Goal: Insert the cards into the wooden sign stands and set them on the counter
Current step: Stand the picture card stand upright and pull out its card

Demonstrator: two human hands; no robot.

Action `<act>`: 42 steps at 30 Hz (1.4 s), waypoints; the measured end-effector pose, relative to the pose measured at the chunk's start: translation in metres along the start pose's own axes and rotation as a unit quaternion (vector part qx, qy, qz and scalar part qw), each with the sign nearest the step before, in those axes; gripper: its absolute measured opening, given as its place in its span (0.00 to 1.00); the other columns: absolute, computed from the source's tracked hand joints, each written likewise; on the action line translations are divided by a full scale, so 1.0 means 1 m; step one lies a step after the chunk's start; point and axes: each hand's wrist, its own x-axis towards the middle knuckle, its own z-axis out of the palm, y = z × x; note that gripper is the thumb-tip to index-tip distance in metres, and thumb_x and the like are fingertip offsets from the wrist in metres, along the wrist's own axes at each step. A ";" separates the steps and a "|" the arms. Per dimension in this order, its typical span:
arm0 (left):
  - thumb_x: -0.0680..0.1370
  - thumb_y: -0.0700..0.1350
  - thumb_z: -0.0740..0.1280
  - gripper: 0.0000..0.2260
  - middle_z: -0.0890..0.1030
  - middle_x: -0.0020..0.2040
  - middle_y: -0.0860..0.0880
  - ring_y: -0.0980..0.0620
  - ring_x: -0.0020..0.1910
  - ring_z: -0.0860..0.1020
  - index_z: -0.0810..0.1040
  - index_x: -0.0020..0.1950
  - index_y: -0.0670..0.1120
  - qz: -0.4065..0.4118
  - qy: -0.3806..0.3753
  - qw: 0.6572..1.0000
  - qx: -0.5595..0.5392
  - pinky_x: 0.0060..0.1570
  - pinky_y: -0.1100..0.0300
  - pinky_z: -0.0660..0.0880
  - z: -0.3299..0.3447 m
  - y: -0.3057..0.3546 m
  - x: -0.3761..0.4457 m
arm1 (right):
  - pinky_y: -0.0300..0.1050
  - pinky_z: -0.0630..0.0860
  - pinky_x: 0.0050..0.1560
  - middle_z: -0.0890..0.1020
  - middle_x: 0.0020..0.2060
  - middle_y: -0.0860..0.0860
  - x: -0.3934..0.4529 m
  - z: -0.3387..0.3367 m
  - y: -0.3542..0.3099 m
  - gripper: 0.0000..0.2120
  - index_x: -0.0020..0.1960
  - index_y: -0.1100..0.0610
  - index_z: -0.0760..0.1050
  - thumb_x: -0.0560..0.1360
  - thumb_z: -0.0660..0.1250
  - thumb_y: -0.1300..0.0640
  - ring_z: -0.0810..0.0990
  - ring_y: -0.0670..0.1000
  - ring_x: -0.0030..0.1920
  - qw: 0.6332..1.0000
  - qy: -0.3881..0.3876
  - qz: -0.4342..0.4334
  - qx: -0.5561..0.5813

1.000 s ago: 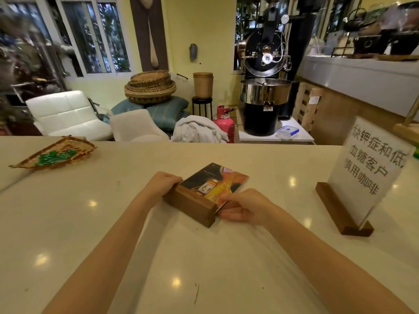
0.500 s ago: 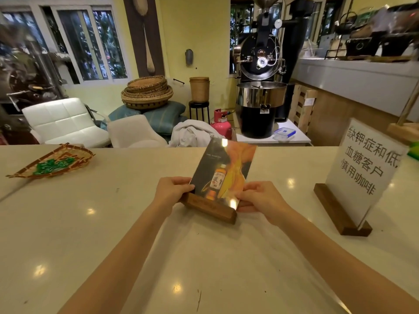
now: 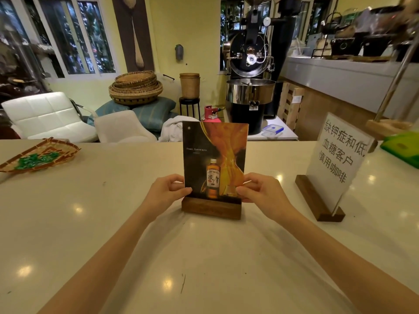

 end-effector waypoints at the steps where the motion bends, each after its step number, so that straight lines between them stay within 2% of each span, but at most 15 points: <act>1: 0.73 0.41 0.68 0.05 0.84 0.36 0.55 0.53 0.43 0.83 0.77 0.43 0.51 0.008 0.001 1.000 0.017 0.54 0.56 0.75 0.000 -0.001 -0.002 | 0.39 0.81 0.43 0.82 0.41 0.52 -0.002 0.001 0.001 0.05 0.48 0.55 0.76 0.73 0.66 0.61 0.83 0.50 0.43 1.000 -0.001 -0.010 -0.004; 6: 0.73 0.42 0.69 0.04 0.84 0.31 0.60 0.61 0.41 0.83 0.78 0.43 0.52 0.030 0.015 0.999 0.041 0.55 0.57 0.73 0.001 -0.007 -0.009 | 0.35 0.79 0.44 0.82 0.42 0.51 -0.009 0.003 0.008 0.04 0.47 0.54 0.76 0.73 0.66 0.60 0.82 0.48 0.43 0.998 0.003 -0.048 -0.047; 10: 0.73 0.41 0.68 0.06 0.86 0.44 0.45 0.50 0.46 0.83 0.76 0.43 0.52 0.036 0.031 0.998 0.029 0.58 0.53 0.74 0.004 -0.003 -0.017 | 0.38 0.80 0.46 0.82 0.42 0.52 -0.012 0.003 0.008 0.03 0.46 0.55 0.76 0.73 0.66 0.60 0.83 0.49 0.43 0.997 0.005 -0.061 -0.045; 13: 0.73 0.40 0.68 0.06 0.85 0.47 0.42 0.55 0.42 0.81 0.76 0.44 0.52 0.041 0.046 0.998 0.031 0.50 0.63 0.75 0.007 -0.001 -0.021 | 0.36 0.79 0.46 0.82 0.42 0.51 -0.012 0.004 0.007 0.03 0.46 0.53 0.75 0.73 0.66 0.60 0.82 0.47 0.42 0.997 0.004 -0.063 -0.051; 15: 0.73 0.40 0.68 0.06 0.84 0.50 0.43 0.55 0.43 0.80 0.78 0.49 0.48 0.038 0.065 0.997 0.035 0.50 0.61 0.77 0.009 0.001 -0.024 | 0.30 0.77 0.44 0.82 0.43 0.50 -0.014 0.005 0.006 0.05 0.47 0.52 0.75 0.73 0.66 0.60 0.81 0.44 0.41 0.997 0.005 -0.061 -0.051; 17: 0.73 0.41 0.69 0.14 0.82 0.55 0.42 0.47 0.51 0.80 0.76 0.59 0.44 0.022 0.091 0.995 0.037 0.59 0.52 0.76 0.011 0.006 -0.029 | 0.28 0.75 0.45 0.82 0.45 0.48 -0.017 0.004 0.005 0.08 0.50 0.49 0.74 0.72 0.67 0.59 0.81 0.42 0.44 0.998 -0.002 -0.052 -0.035; 19: 0.74 0.46 0.67 0.26 0.75 0.65 0.41 0.43 0.62 0.75 0.63 0.70 0.43 -0.015 0.097 0.989 0.110 0.61 0.50 0.72 0.015 0.011 -0.040 | 0.30 0.74 0.52 0.80 0.51 0.46 -0.020 0.002 0.007 0.15 0.56 0.46 0.71 0.73 0.67 0.60 0.79 0.41 0.49 0.999 -0.026 -0.034 -0.028; 21: 0.75 0.54 0.63 0.33 0.66 0.72 0.41 0.42 0.69 0.67 0.52 0.73 0.43 -0.043 0.077 0.964 0.250 0.64 0.50 0.69 0.025 0.013 -0.056 | 0.40 0.70 0.62 0.76 0.60 0.47 -0.021 0.000 0.011 0.20 0.63 0.47 0.68 0.74 0.65 0.60 0.74 0.44 0.58 0.996 -0.059 -0.005 -0.066; 23: 0.76 0.59 0.58 0.33 0.55 0.76 0.43 0.45 0.75 0.56 0.48 0.74 0.46 -0.039 0.050 0.946 0.317 0.70 0.51 0.63 0.039 0.017 -0.073 | 0.43 0.68 0.64 0.73 0.63 0.46 -0.023 0.002 0.013 0.20 0.65 0.44 0.66 0.76 0.61 0.60 0.70 0.47 0.63 0.992 -0.095 0.022 -0.078; 26: 0.76 0.59 0.57 0.34 0.50 0.77 0.44 0.48 0.76 0.52 0.47 0.75 0.45 -0.038 0.002 0.964 0.264 0.72 0.53 0.59 0.062 0.021 -0.083 | 0.27 0.72 0.48 0.77 0.52 0.38 -0.031 0.007 0.009 0.20 0.53 0.36 0.70 0.76 0.59 0.63 0.74 0.43 0.56 0.991 -0.127 0.023 -0.029; 29: 0.76 0.56 0.61 0.37 0.45 0.77 0.43 0.47 0.76 0.49 0.43 0.74 0.44 -0.056 -0.015 0.983 0.172 0.73 0.54 0.55 0.078 0.021 -0.076 | 0.23 0.72 0.38 0.79 0.46 0.37 -0.037 0.007 0.005 0.22 0.46 0.34 0.72 0.75 0.61 0.64 0.77 0.40 0.50 0.994 -0.106 0.023 -0.004; 33: 0.72 0.57 0.66 0.43 0.41 0.77 0.44 0.48 0.76 0.49 0.42 0.74 0.44 -0.047 -0.034 0.988 0.146 0.73 0.55 0.55 0.086 0.025 -0.066 | 0.23 0.72 0.42 0.79 0.46 0.35 -0.043 -0.001 0.006 0.20 0.49 0.36 0.73 0.74 0.64 0.63 0.77 0.34 0.47 0.995 -0.090 0.004 -0.051; 35: 0.69 0.57 0.70 0.46 0.43 0.77 0.43 0.48 0.76 0.52 0.43 0.74 0.43 -0.033 -0.045 0.988 0.144 0.72 0.58 0.56 0.087 0.026 -0.058 | 0.33 0.75 0.53 0.82 0.50 0.43 -0.044 -0.006 0.011 0.14 0.55 0.46 0.77 0.73 0.65 0.61 0.79 0.41 0.51 0.994 -0.063 0.007 -0.091; 37: 0.65 0.57 0.73 0.48 0.49 0.77 0.44 0.49 0.74 0.59 0.48 0.74 0.44 -0.005 -0.057 0.989 0.139 0.70 0.59 0.61 0.089 0.026 -0.050 | 0.43 0.76 0.58 0.83 0.52 0.49 -0.048 -0.012 0.014 0.15 0.57 0.53 0.77 0.71 0.68 0.59 0.80 0.46 0.51 0.993 -0.022 0.018 -0.111; 42: 0.64 0.51 0.76 0.43 0.57 0.74 0.50 0.51 0.69 0.66 0.57 0.72 0.45 0.058 -0.110 0.981 0.148 0.58 0.70 0.64 0.092 0.029 -0.036 | 0.29 0.75 0.49 0.84 0.45 0.45 -0.058 -0.016 0.017 0.12 0.52 0.52 0.80 0.70 0.70 0.61 0.81 0.37 0.43 0.992 0.010 -0.022 -0.121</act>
